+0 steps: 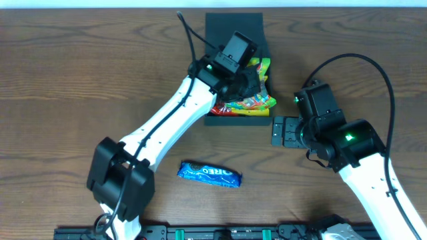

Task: Pack container

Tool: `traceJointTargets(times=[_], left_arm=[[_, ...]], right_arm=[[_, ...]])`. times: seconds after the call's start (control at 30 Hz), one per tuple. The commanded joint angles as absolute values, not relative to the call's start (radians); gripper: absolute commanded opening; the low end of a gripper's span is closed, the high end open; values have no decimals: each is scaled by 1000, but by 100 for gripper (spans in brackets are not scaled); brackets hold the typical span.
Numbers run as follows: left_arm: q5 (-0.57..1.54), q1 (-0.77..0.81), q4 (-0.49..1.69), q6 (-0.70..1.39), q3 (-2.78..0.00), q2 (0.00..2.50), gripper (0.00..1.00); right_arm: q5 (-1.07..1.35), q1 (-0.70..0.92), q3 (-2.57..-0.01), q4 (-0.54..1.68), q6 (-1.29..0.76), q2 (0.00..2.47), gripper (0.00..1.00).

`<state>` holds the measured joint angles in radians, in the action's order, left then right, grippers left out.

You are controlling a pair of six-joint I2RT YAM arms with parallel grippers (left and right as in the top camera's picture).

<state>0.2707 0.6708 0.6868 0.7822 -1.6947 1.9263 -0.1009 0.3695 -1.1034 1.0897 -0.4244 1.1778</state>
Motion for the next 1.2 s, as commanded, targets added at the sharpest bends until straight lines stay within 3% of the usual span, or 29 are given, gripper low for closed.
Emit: traceJointTargets(times=[0.0,1.17], left_arm=[[289,684,682,788,-1723,1983,5],[75,732,726,702,-1815,2106,5]], right_arm=[[-100,366,-1100,1093,-425,1170,99],[-100,366,-1100,1118,-425,1170,99]])
